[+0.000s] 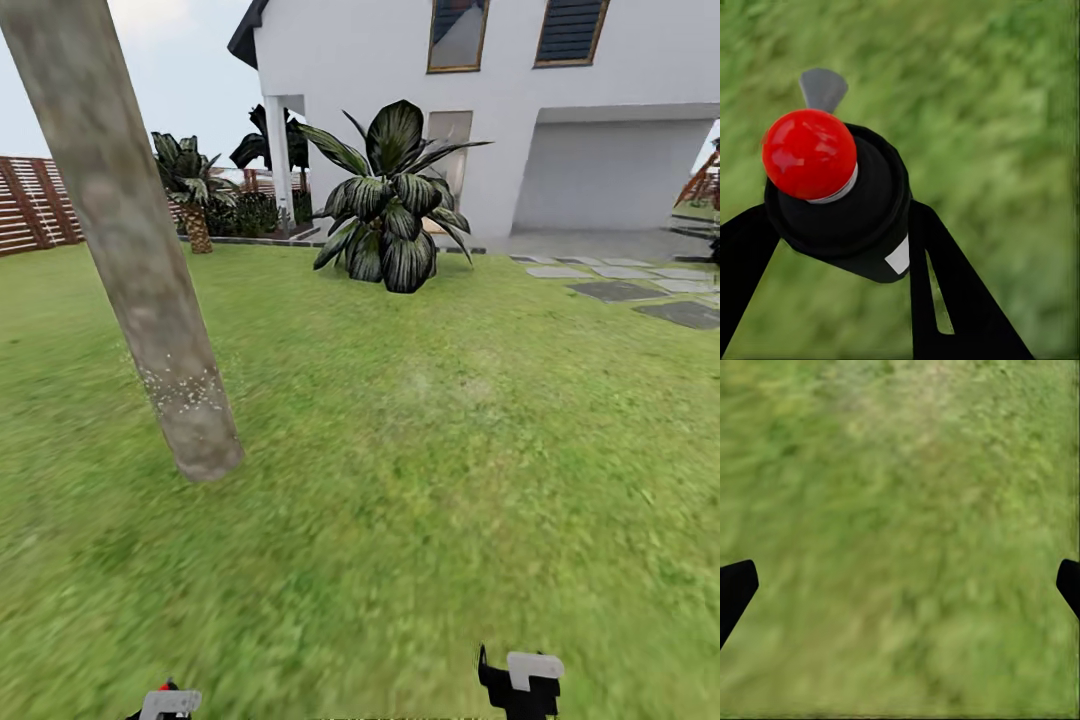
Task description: In the garden, pick up the pesticide atomizer on the floor and spray pesticide onto both trees until each tree trunk is fully covered.
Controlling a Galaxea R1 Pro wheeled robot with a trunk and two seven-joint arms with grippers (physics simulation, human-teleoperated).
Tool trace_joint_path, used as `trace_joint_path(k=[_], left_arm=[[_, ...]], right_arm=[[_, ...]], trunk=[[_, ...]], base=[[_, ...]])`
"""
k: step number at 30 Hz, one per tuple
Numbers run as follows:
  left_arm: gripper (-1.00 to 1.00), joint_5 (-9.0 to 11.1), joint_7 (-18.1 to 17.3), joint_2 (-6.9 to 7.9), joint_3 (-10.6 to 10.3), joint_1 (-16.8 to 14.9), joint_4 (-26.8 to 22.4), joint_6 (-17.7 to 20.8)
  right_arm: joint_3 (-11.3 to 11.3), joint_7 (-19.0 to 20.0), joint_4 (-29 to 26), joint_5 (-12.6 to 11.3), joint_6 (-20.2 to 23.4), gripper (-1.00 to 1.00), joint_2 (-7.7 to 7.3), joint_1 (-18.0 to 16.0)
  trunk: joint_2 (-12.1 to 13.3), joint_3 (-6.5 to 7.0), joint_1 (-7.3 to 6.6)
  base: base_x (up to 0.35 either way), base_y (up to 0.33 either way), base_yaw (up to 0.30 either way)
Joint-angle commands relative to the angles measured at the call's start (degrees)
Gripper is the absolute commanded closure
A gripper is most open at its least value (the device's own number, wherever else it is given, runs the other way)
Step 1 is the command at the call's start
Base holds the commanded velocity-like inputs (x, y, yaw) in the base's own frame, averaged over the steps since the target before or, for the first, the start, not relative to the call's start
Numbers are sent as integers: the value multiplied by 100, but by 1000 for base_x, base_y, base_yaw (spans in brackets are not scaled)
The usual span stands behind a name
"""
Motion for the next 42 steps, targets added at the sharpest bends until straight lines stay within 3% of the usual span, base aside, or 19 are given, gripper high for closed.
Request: trace_joint_path(k=[1,42], left_arm=[[100,-44,-27,-2,52,-2,0,-17],[100,-44,-12,-6,58,7,14,-17]], right_arm=[[-43,-27,6,60,-11,-100,5,-3],[-43,-28,6,60,-11,-100,10,13]], trunk=[[-2,-5,-2],[-2,-5,-2]], base=[[-46,19,-267],[-1,1,-267]])
